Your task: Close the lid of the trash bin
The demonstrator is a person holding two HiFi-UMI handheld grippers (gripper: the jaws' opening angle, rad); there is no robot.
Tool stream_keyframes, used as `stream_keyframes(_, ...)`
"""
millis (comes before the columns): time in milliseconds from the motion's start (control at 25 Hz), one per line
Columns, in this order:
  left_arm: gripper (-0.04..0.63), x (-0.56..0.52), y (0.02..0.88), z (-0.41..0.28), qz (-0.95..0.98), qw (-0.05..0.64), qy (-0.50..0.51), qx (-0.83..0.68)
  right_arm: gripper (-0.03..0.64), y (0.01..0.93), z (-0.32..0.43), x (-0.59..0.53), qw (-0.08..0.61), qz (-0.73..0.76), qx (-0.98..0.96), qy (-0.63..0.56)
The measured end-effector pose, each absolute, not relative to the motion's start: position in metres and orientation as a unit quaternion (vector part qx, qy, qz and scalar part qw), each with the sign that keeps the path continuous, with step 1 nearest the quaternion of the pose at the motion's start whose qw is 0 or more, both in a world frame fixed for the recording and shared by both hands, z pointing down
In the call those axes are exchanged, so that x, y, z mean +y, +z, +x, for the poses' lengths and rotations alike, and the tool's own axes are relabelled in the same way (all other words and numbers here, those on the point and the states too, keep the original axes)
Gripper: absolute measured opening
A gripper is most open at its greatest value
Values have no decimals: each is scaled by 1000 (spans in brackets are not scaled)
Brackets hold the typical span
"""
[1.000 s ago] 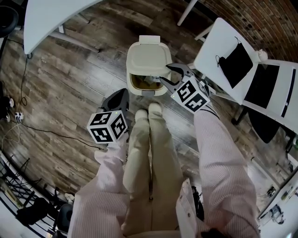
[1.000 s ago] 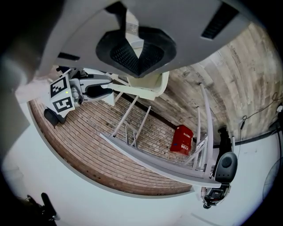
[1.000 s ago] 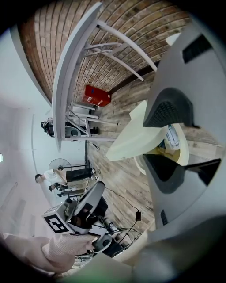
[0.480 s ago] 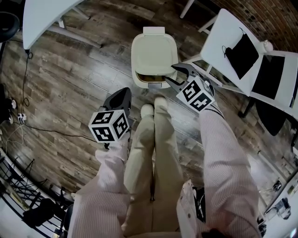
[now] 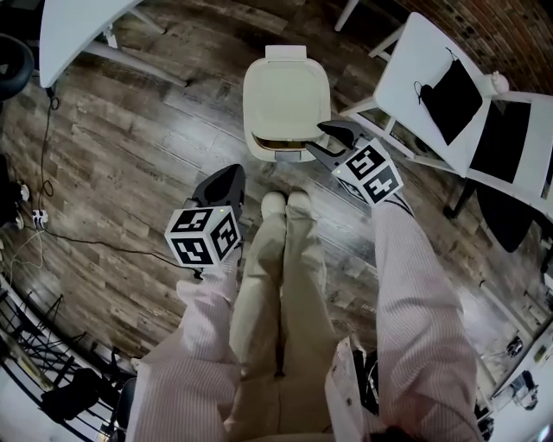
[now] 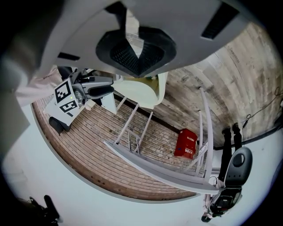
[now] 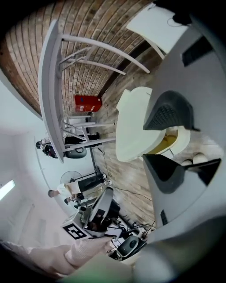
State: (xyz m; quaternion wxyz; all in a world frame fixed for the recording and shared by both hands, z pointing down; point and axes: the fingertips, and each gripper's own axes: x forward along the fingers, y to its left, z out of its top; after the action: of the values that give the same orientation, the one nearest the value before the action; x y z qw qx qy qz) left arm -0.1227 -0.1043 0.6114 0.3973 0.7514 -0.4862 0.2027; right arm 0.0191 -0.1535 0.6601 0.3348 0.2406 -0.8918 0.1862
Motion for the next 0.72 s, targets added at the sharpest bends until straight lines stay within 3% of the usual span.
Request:
stream_keyframes(160, -6, -102, 614, -124, 747, 398, 202, -493, 168, 665, 21, -155, 292, 256, -888, 245)
stream_keyframes(400, -6, -93, 629, -118, 739, 406, 196, -500, 25, 685, 33, -161, 278, 293, -874, 269)
stream_keyframes(720, -6, -96, 656, -108, 740, 411, 185, -499, 5, 712, 28, -156, 294, 318, -863, 261)
